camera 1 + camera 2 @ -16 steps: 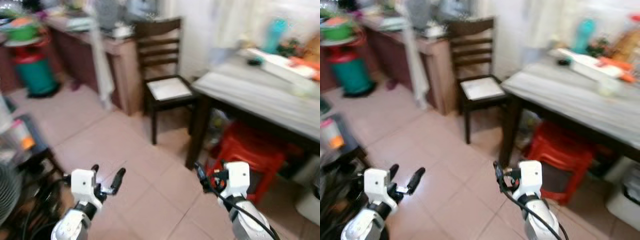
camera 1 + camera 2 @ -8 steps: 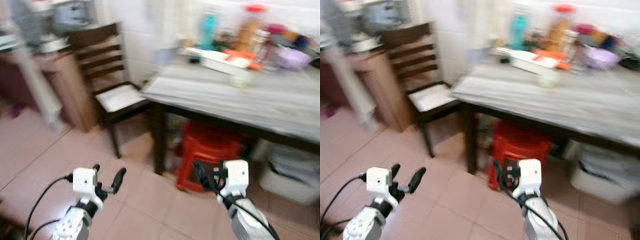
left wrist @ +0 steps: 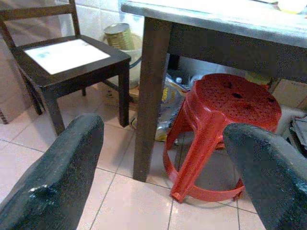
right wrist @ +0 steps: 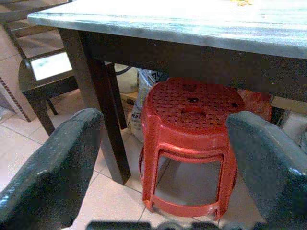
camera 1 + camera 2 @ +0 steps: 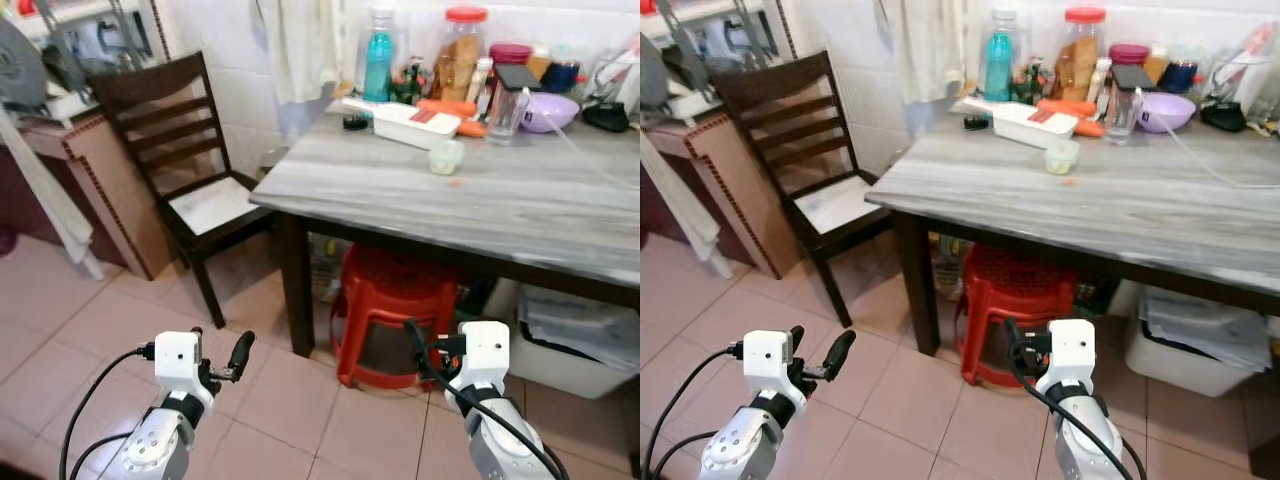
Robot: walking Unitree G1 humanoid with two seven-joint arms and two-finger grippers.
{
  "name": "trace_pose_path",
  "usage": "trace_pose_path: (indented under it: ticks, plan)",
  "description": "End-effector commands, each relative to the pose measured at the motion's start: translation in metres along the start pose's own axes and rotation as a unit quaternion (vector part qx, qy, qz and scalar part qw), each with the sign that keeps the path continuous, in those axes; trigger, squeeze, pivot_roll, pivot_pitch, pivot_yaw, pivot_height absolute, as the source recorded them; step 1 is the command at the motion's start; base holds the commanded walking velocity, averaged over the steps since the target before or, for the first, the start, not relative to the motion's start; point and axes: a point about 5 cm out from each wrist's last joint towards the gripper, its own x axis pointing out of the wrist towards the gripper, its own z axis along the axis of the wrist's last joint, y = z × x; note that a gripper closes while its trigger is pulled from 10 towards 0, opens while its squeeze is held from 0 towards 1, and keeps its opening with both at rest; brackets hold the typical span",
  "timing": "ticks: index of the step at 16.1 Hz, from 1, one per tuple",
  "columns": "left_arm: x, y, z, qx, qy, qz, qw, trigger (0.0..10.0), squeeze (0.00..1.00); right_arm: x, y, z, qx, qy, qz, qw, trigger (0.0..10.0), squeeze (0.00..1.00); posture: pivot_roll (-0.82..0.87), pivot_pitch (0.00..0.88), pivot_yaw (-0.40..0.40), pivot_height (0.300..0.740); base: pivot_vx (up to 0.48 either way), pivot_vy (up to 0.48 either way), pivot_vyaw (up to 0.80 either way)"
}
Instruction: Setting the table
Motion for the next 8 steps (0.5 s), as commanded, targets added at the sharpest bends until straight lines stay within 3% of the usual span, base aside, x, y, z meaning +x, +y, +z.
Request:
trace_pose_path:
  ticks: [1, 2, 8]
  plan:
    - [0.0016, 0.0035, 0.0021, 0.012, 0.002, 0.008, 1.000, 10.0, 0.00, 0.0003, -0.0001, 0.0014, 0.032, 0.000, -0.002, 0.999, 10.0, 0.00, 0.00, 0.000, 0.044, 0.740, 0.000, 0.000, 0.00]
    - [0.0022, 0.0049, 0.0022, 0.009, 0.004, 0.014, 1.000, 10.0, 0.00, 0.0002, 0.0004, 0.0022, 0.029, 0.000, 0.002, 1.000, 10.0, 0.00, 0.00, 0.000, 0.045, 0.740, 0.000, 0.000, 0.00]
    - [0.0033, 0.0050, 0.0030, 0.015, 0.009, 0.013, 1.000, 10.0, 0.00, 0.0008, 0.0000, -0.0002, 0.040, 0.005, -0.002, 0.999, 10.0, 0.00, 0.00, 0.000, 0.050, 0.740, -0.301, 0.000, 0.00]
